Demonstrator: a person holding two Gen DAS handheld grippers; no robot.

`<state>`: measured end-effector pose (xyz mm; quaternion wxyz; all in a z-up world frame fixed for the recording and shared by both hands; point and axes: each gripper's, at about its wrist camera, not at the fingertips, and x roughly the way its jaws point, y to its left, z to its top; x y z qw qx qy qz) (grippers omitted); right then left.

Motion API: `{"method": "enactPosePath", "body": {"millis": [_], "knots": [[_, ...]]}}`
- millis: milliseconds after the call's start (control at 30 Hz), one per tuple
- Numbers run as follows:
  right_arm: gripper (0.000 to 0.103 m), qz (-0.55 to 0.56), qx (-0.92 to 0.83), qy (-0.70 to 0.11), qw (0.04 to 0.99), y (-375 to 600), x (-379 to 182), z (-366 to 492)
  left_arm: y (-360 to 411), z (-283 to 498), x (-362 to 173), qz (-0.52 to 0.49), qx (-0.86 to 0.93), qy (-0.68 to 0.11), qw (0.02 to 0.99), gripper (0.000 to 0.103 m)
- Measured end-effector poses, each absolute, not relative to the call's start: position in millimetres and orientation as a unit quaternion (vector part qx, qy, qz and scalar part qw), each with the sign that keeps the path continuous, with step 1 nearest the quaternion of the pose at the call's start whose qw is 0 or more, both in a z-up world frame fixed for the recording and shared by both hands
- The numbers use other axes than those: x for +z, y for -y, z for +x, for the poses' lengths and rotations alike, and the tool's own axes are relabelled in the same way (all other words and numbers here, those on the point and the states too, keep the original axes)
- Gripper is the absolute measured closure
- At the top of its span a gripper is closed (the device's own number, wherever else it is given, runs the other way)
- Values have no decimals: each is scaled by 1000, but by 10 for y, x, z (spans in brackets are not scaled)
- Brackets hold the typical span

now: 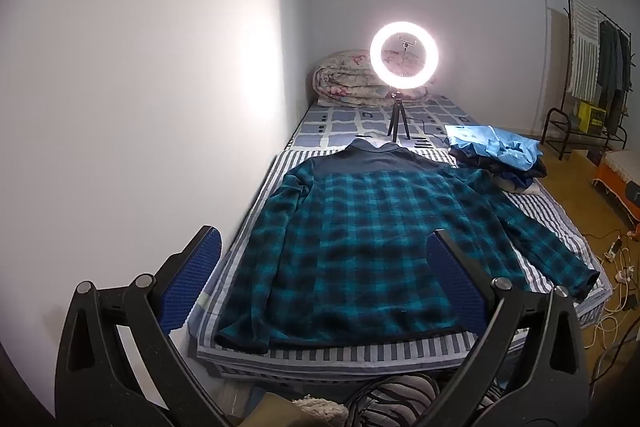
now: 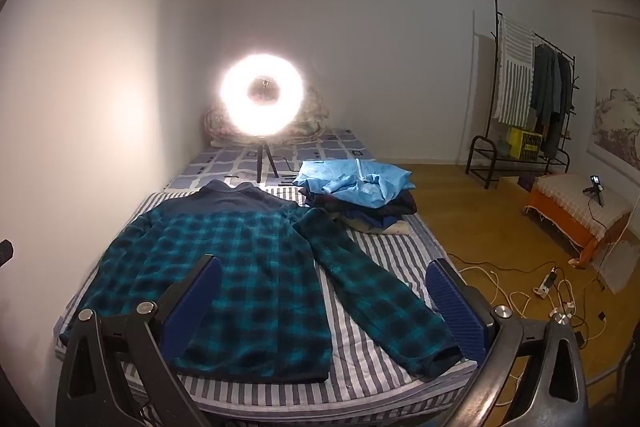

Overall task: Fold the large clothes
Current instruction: 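Move both grippers toward the teal plaid shirt on the bed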

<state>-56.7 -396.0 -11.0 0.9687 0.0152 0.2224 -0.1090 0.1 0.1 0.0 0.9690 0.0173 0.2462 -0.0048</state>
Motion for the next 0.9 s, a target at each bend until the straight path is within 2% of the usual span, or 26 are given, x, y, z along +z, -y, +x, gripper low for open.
{"method": "enactPosePath", "body": {"millis": [900], "knots": [[0,-3,-107,-212,971,3843,-71,-548,-90,-12,-89,21,10,-247,969,0]]}}
